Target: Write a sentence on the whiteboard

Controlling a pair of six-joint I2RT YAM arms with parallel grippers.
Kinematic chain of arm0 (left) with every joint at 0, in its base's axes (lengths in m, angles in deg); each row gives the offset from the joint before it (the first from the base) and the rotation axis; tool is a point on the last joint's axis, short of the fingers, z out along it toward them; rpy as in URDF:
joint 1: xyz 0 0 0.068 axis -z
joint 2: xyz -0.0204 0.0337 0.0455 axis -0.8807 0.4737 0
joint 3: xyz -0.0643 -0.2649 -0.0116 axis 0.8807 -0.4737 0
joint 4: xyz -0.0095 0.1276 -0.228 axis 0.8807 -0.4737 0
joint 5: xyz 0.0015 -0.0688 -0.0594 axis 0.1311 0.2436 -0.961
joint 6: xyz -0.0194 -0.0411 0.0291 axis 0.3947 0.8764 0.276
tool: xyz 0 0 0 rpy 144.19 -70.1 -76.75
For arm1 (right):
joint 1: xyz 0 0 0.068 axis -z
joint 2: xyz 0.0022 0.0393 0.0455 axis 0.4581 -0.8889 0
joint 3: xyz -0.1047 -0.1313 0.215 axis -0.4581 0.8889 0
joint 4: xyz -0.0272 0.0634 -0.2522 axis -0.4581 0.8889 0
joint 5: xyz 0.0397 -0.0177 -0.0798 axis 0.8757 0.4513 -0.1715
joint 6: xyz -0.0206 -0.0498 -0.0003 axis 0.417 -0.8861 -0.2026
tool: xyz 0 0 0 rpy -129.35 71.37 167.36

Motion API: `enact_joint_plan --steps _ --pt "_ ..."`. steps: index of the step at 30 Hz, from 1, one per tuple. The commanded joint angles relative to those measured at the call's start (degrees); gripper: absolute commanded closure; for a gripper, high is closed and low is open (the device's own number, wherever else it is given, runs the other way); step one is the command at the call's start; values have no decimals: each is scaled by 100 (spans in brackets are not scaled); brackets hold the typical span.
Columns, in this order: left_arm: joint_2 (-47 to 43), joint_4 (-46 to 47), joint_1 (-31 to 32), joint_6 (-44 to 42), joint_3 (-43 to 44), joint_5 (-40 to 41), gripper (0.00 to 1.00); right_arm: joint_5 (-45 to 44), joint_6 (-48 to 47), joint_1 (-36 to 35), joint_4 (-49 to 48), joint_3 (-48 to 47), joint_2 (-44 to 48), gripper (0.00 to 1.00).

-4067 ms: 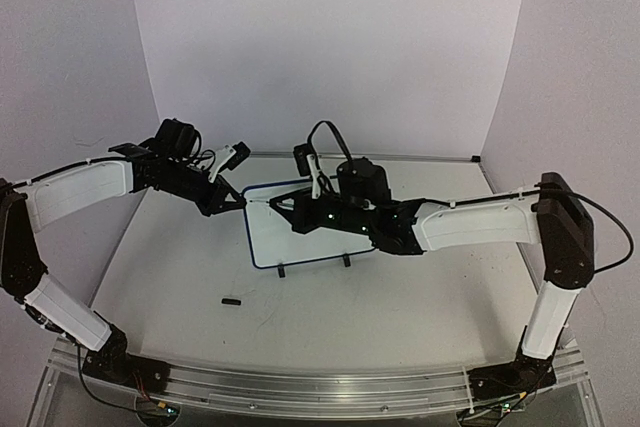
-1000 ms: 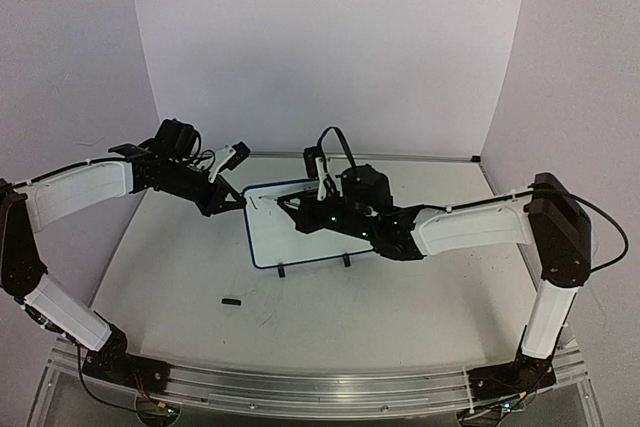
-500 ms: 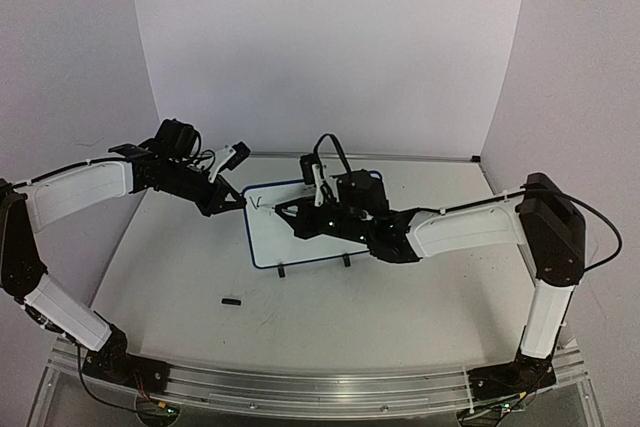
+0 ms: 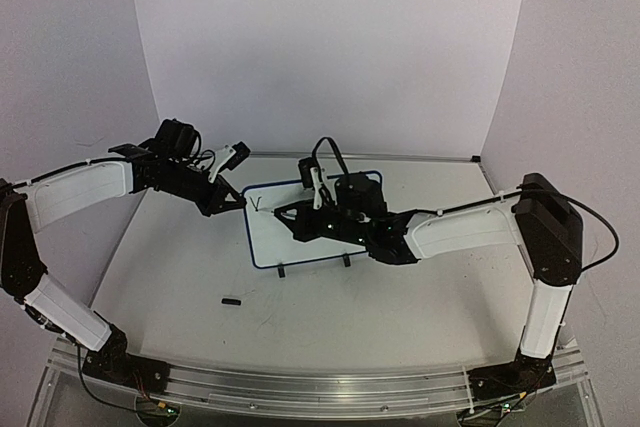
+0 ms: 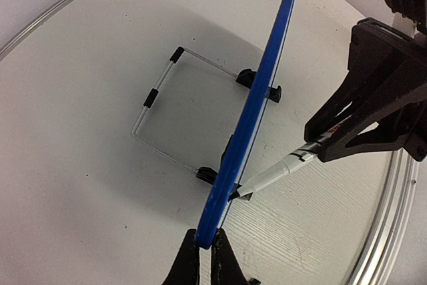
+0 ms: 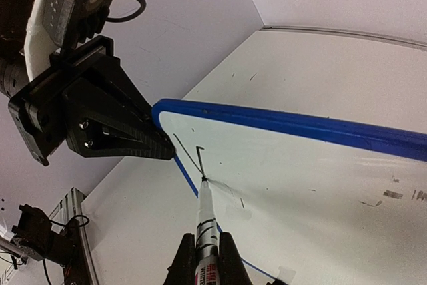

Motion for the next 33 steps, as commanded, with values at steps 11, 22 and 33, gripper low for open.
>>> enact_joint_plan --steps 11,22,33 --pt "-70 80 -13 -171 -31 229 100 -132 239 46 -178 202 -254 100" --pt "-88 78 -17 -179 -43 258 100 227 125 22 -341 371 24 100" --pt "-103 83 -13 -171 -39 257 100 47 -2 8 -459 596 590 100"
